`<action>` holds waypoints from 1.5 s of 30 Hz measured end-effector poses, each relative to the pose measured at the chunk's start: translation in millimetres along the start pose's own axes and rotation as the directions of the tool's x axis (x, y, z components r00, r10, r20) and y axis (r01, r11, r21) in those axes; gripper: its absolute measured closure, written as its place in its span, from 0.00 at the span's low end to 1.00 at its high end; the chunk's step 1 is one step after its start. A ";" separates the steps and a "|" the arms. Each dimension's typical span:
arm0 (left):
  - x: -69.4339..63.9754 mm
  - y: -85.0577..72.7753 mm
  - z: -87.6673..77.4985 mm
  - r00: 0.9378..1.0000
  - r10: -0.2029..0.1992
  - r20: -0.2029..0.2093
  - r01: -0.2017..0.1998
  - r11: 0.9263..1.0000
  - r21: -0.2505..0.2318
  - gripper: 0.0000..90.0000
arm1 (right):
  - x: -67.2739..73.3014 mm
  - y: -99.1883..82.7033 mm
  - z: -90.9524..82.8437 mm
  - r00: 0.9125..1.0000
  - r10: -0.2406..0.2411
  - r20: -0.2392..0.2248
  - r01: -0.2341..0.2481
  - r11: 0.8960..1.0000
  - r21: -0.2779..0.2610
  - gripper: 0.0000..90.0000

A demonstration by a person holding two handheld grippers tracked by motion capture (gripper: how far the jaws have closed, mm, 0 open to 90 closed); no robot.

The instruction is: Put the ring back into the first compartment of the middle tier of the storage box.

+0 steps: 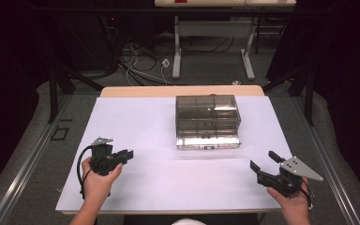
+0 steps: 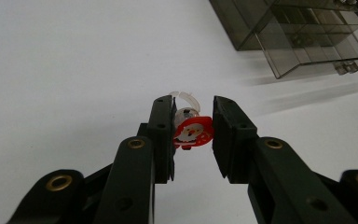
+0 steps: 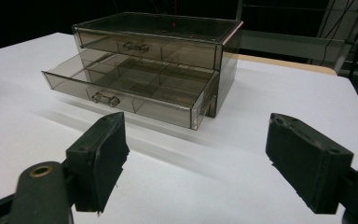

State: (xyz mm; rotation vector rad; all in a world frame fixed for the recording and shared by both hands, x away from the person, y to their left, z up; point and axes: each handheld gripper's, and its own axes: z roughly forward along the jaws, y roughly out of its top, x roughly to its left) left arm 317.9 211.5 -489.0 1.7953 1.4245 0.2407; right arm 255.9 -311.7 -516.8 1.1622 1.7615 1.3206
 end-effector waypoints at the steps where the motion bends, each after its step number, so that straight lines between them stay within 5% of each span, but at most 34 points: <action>1: -1.2 1.5 -0.6 1.000 0.001 0.002 -0.001 1.000 -0.002 0.78 | 0.2 0.0 -0.3 1.000 0.003 0.001 -0.003 1.000 0.003 0.22; 30: -50.0 51.8 3.4 0.989 0.145 0.038 -0.145 0.989 -0.010 0.78 | -0.4 -0.6 1.0 1.000 0.007 0.001 -0.007 1.000 0.001 0.22; 36: -55.6 59.5 3.8 0.990 0.131 0.051 -0.129 0.990 -0.052 0.78 | -0.1 -0.2 1.2 1.000 0.004 -0.007 -0.004 1.000 0.000 0.22; 45: -64.1 68.3 8.2 0.988 0.137 0.073 -0.133 0.990 -0.050 0.78 | 1.8 -0.1 1.1 1.000 0.006 -0.006 -0.006 1.000 0.012 0.21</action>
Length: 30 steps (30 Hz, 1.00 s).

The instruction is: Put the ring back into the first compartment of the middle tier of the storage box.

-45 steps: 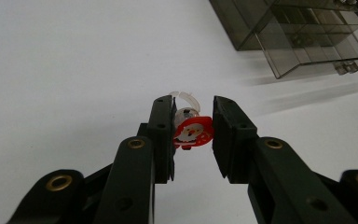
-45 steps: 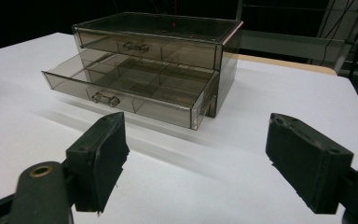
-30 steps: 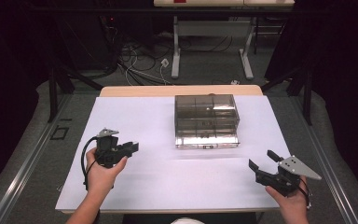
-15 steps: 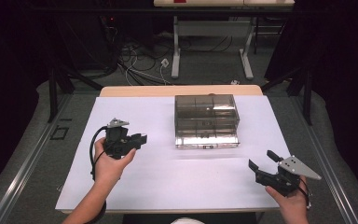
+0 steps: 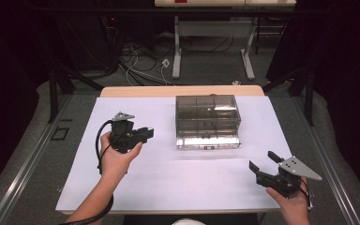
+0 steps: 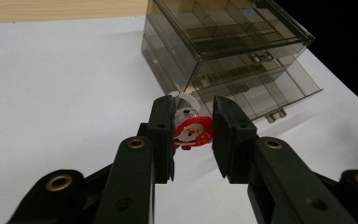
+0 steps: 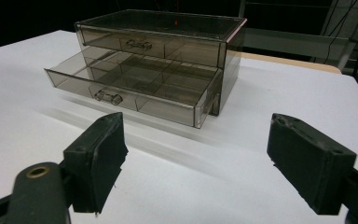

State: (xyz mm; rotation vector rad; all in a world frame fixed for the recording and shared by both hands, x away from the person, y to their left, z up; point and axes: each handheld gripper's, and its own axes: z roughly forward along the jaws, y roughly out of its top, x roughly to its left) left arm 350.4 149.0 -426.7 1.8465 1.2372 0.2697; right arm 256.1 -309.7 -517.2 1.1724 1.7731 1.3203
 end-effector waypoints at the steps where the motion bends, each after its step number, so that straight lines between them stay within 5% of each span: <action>1: -0.9 0.7 1.0 1.000 0.002 0.002 -0.002 1.000 0.001 0.78 | -0.5 0.2 -0.5 1.000 -0.004 -0.001 0.004 1.000 0.005 0.21; 30: -32.9 26.2 42.5 0.998 0.044 0.040 -0.046 0.998 0.034 0.78 | -1.0 -0.1 0.2 1.000 0.000 -0.003 0.000 1.000 -0.007 0.20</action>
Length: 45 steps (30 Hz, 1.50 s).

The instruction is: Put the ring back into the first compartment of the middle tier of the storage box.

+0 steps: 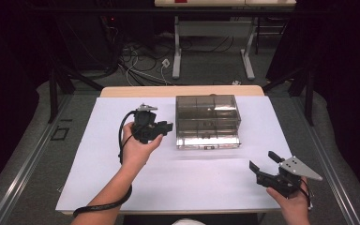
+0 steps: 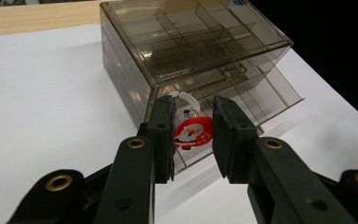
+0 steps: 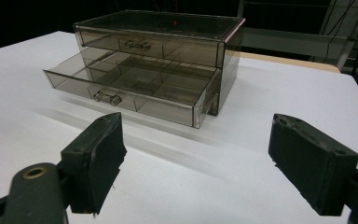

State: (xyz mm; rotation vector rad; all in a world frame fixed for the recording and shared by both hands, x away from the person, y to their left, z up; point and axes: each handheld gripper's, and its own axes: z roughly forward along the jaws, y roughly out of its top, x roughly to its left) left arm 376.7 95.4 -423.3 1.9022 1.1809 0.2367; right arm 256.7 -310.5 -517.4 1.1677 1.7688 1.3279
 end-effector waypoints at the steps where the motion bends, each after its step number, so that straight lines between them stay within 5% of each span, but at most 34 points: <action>1: -0.4 0.0 1.7 1.000 -0.005 0.004 0.005 1.000 -0.002 0.78 | 0.0 0.2 -0.4 1.000 0.001 -0.001 -0.001 1.000 0.005 0.20; 45: -17.1 -7.7 77.7 0.999 -0.036 0.004 0.036 0.992 0.120 0.78 | -0.5 -0.1 0.6 1.000 0.003 -0.014 -0.003 1.000 0.008 0.20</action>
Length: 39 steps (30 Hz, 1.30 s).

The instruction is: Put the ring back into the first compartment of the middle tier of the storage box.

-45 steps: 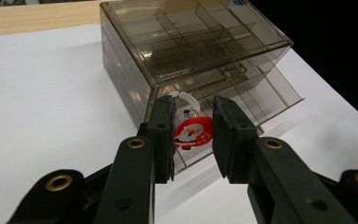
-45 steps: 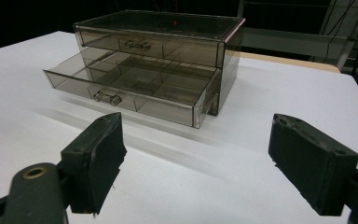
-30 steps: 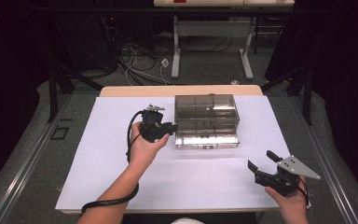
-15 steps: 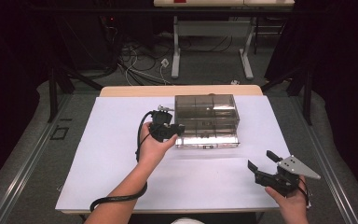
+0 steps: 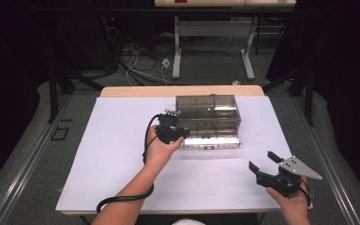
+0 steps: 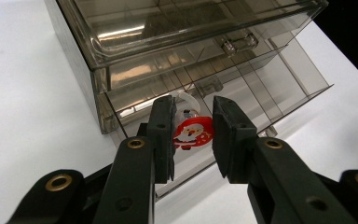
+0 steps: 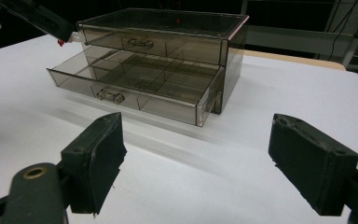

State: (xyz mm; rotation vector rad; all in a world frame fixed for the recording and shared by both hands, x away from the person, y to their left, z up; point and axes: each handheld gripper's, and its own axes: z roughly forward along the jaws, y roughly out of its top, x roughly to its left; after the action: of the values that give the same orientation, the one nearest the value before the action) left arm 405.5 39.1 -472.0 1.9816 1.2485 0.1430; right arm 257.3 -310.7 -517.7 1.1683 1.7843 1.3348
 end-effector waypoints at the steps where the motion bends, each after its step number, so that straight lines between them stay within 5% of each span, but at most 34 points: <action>1: 0.4 -0.5 1.8 1.000 0.001 -0.001 -0.001 1.000 -0.001 0.78 | 0.1 0.1 0.1 1.000 0.002 0.000 -0.002 1.000 -0.001 0.20; 18: 4.8 -10.9 28.2 0.999 -0.039 -0.002 0.039 0.999 0.035 0.78 | 0.7 -0.2 0.8 1.000 0.001 -0.006 -0.001 1.000 0.003 0.20; 39: -1.6 -11.5 38.2 1.000 -0.020 0.007 0.019 0.999 0.043 0.77 | 0.3 -0.4 0.9 1.000 0.003 -0.014 -0.003 1.000 0.007 0.20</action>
State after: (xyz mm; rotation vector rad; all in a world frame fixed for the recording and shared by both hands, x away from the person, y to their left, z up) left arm 414.2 19.4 -505.6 2.0041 1.2756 0.0997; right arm 257.8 -310.1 -518.3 1.1686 1.7994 1.3428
